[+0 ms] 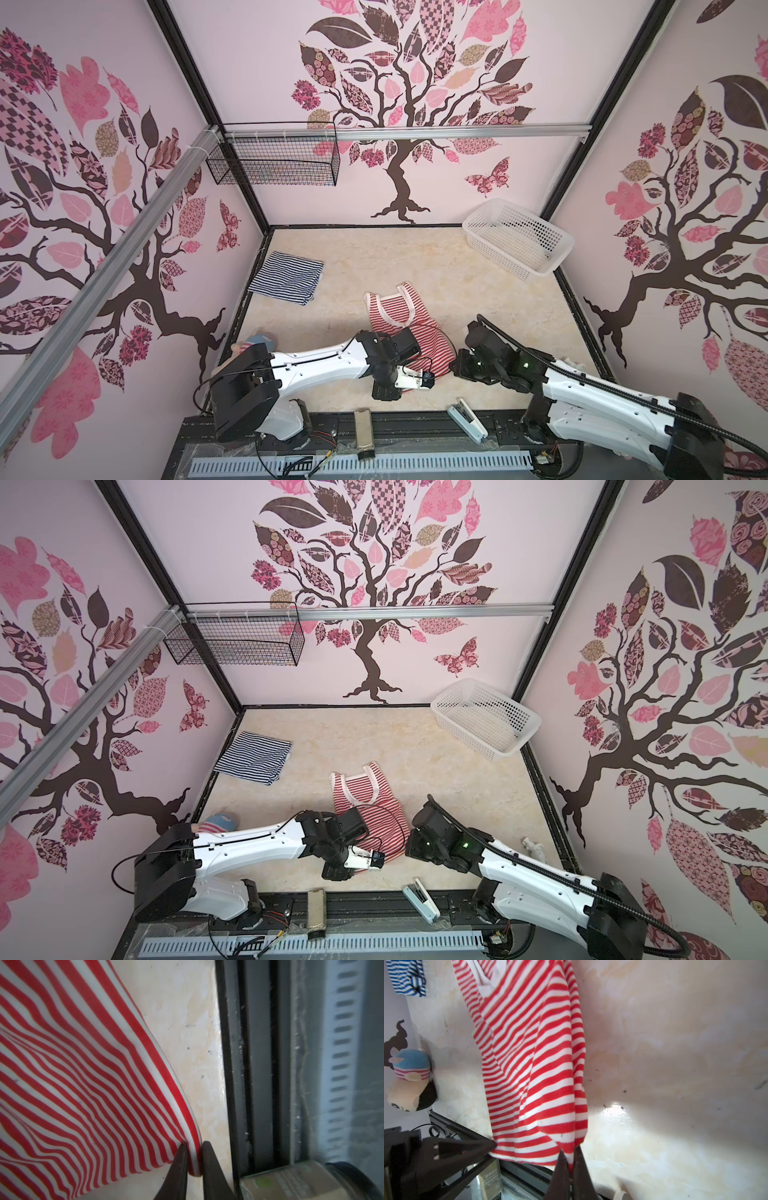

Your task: Fold and stack the tank tops

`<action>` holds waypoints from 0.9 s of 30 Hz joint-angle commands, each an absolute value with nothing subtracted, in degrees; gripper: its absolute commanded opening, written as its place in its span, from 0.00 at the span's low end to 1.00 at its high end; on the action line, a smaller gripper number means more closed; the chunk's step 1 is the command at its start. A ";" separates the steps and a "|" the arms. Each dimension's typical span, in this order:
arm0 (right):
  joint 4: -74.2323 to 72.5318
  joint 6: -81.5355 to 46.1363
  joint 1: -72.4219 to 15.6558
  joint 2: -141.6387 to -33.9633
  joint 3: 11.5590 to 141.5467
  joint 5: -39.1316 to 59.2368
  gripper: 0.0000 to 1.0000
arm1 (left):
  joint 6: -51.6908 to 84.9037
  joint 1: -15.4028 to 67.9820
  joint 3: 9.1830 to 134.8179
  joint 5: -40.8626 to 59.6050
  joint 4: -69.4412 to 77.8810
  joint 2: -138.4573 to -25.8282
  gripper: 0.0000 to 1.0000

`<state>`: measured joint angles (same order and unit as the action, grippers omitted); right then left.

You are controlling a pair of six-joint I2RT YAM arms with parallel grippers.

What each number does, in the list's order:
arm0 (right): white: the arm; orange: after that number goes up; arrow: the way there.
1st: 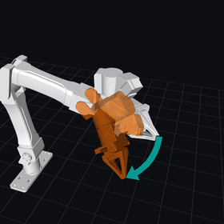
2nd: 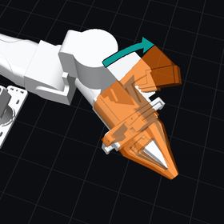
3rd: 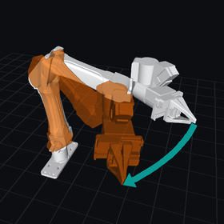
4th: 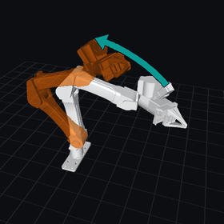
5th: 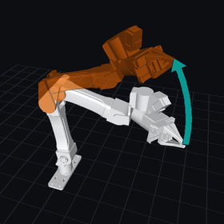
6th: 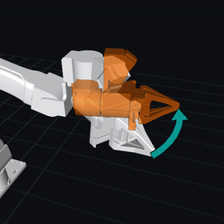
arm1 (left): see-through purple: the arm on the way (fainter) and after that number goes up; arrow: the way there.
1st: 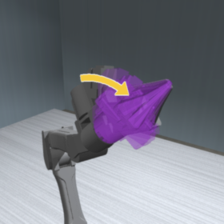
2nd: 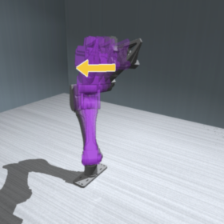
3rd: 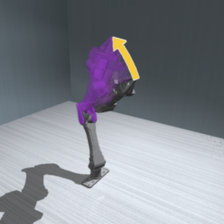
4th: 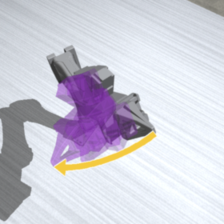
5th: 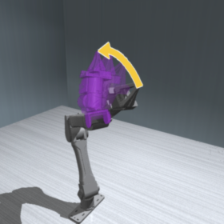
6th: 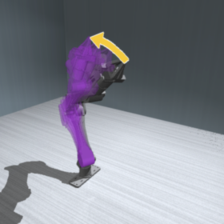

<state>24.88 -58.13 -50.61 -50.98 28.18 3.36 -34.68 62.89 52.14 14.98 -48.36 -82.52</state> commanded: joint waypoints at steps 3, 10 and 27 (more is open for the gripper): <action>35.61 -55.70 -50.45 -46.22 35.13 -0.55 0.00 | -34.89 62.93 58.31 28.93 -58.33 -79.84 0.18; 43.63 -52.65 -50.45 -45.18 44.53 -4.55 0.00 | -35.88 62.84 63.78 36.44 -63.89 -78.54 0.19; 42.46 -47.11 -43.17 -50.96 43.62 -1.59 0.00 | -28.56 59.03 57.42 28.29 -45.52 -77.04 0.54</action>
<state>41.28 -47.68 -45.06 -53.84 45.34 -2.96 -29.93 58.57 58.76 29.06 -50.15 -77.12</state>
